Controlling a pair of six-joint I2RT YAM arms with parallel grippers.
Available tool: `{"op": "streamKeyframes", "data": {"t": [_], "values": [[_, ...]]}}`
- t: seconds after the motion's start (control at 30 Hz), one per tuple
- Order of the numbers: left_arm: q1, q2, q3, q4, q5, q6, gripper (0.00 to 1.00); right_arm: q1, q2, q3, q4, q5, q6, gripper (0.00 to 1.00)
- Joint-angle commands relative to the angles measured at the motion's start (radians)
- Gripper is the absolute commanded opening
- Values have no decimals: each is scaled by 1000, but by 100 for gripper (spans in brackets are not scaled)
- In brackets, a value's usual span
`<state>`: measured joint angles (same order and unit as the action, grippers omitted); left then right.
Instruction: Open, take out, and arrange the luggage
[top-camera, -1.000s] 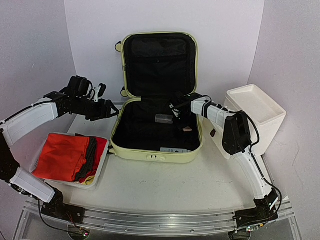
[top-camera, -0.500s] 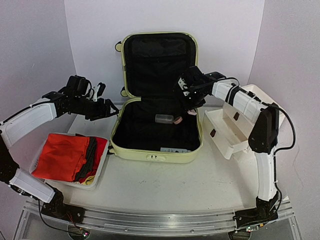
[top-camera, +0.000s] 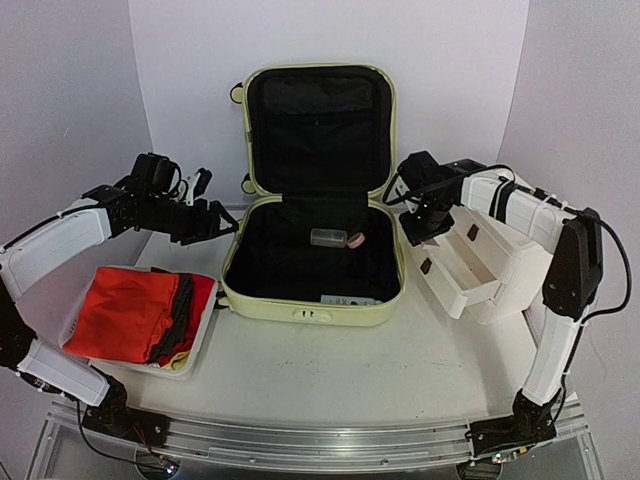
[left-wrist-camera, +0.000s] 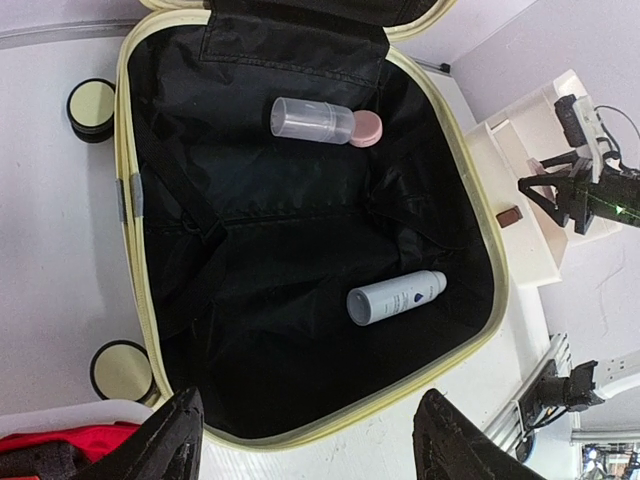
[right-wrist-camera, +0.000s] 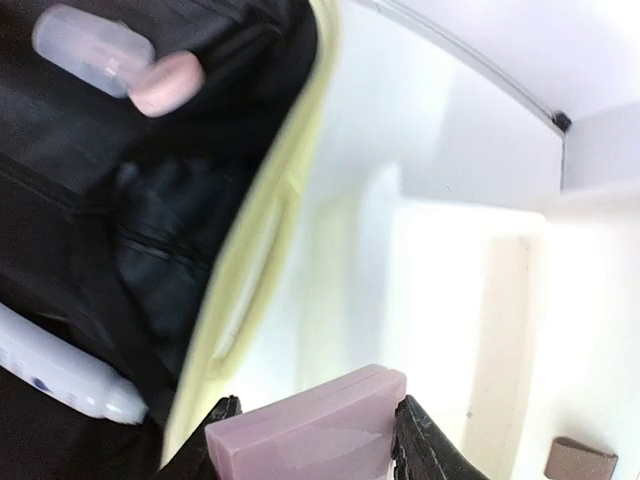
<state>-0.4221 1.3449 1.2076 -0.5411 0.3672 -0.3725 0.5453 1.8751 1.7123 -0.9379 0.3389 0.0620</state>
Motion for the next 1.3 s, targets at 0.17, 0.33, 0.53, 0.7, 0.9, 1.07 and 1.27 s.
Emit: {"op": "streamKeyframes", "data": {"t": [0.17,0.33,0.53,0.7,0.9,1.07,1.27], "values": [[-3,7,84,-60,125,3,73,-104,-146,-161,129,-41,-48,65],[-16,10,105,-66,102,7,73,-105,-111,-124,146,21,-53,83],[-70,31,72,-29,52,-3,73,-104,-88,-11,124,-157,-51,80],[-77,24,40,27,39,-19,73,-82,22,126,124,-332,-4,75],[-78,26,26,43,24,-5,73,-8,252,374,127,-311,186,73],[-78,11,9,55,0,-4,73,40,396,491,194,-233,463,71],[-78,-12,-21,63,2,-11,73,47,492,533,243,-73,756,60]]}}
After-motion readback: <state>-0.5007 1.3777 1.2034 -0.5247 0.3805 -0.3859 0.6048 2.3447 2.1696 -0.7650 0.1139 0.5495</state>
